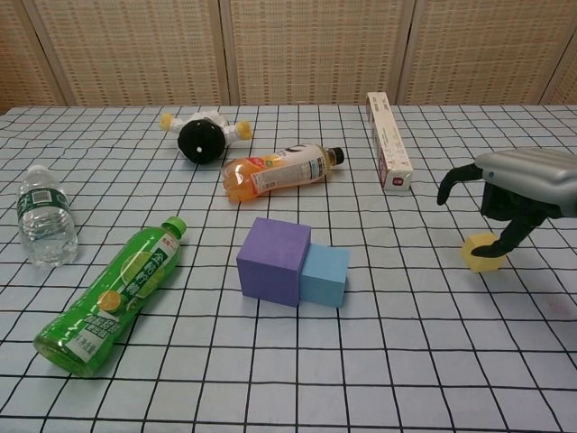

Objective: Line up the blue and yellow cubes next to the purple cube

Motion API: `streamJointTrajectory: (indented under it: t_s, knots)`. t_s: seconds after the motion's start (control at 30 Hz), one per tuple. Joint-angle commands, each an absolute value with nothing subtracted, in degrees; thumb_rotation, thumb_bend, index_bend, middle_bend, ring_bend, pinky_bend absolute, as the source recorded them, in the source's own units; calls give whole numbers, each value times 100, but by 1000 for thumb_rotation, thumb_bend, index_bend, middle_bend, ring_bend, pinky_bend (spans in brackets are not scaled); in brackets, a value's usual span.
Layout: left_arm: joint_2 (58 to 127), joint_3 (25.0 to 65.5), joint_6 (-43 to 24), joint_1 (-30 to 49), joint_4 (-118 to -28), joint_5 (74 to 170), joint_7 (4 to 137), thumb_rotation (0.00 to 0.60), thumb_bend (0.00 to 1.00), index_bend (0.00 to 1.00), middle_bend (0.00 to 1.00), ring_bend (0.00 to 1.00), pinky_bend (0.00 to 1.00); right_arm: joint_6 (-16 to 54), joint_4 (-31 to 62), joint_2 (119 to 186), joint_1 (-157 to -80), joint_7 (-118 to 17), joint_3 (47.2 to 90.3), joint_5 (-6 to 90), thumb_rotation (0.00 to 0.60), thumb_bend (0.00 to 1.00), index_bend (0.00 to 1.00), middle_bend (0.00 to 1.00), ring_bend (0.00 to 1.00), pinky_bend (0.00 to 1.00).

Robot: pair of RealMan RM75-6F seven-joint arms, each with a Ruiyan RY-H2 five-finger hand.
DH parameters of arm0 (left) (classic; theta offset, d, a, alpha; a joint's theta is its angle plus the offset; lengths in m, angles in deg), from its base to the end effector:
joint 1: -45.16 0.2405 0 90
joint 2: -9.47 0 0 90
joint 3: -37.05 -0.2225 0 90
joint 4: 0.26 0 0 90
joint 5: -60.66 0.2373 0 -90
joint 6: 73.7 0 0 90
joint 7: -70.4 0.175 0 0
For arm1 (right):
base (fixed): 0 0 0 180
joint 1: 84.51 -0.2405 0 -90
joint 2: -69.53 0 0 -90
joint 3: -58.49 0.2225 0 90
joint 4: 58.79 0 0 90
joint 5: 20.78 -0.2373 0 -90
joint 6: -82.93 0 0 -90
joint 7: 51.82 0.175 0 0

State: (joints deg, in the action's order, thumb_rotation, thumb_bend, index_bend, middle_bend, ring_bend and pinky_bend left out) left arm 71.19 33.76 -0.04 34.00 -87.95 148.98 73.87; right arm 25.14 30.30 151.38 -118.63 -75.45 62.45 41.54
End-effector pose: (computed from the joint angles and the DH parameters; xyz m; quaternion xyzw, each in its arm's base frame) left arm -0.3145 0.2161 0.0937 -0.7088 -0.3683 -0.2733 0.5360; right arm -0.1944 -0.3172 -0.0338 0.7415 -0.3952 0.2835 0.4622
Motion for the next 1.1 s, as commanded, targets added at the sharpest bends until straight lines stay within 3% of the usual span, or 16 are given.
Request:
streamJointTrajectory:
  t_s: [0.03,0.67,1.1]
  knots:
    - [7115,3380,-8,3400,-8797,14886,7382,600,443,228,232,302,533,2574,2927,15119,-11846,-7563,6251,4084,600,64,303,973,884,1000]
    - [7111,3375,3,3405,-8802,14901,7375,600,443,228,232,302,533,2899,2662,15167,-11847,-7457,6238,3814,600,64,339,973,884,1000]
    - [7111,3374,3,3409,-8816,14896,7402,600,443,228,232,305,533,3015,2539,15232,-11835,-7342,6226,3789,600,93,459,973,884,1000]
